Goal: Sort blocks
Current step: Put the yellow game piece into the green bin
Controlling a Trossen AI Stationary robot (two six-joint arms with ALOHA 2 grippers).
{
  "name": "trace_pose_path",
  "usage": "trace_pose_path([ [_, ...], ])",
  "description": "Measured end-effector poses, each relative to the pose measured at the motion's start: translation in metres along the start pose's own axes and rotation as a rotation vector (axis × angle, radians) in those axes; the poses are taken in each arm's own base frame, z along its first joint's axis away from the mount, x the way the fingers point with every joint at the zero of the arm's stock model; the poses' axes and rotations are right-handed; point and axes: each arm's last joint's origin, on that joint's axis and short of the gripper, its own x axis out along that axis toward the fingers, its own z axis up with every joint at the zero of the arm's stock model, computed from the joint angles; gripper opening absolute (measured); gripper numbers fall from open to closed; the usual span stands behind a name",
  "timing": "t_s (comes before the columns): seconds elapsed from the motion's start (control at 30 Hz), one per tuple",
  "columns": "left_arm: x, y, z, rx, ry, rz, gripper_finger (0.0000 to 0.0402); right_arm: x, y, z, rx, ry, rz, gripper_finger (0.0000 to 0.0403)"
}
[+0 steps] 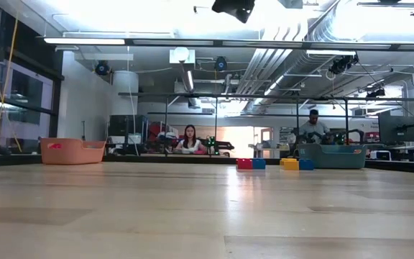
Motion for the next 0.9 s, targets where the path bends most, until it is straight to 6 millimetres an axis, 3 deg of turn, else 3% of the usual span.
trace_pose_path([
  [0.13,-0.009,-0.018,-0.038,-0.125,-0.020,0.000,0.0063,0.000,0.000,0.000,-0.060,0.001,0.003,0.0169],
  [0.3,-0.014,-0.011,-0.063,-0.200,-0.021,0.139,0.0063,-0.001,-0.004,-0.001,-0.089,0.017,0.000,0.0169],
  [0.6,-0.014,-0.008,-0.062,-0.137,-0.007,0.158,0.0063,-0.003,-0.010,-0.009,-0.040,0.099,-0.014,0.0169],
  [0.9,0.008,-0.015,-0.056,0.010,0.028,0.141,0.0063,-0.002,0.011,-0.031,-0.029,0.304,0.001,0.0169],
])
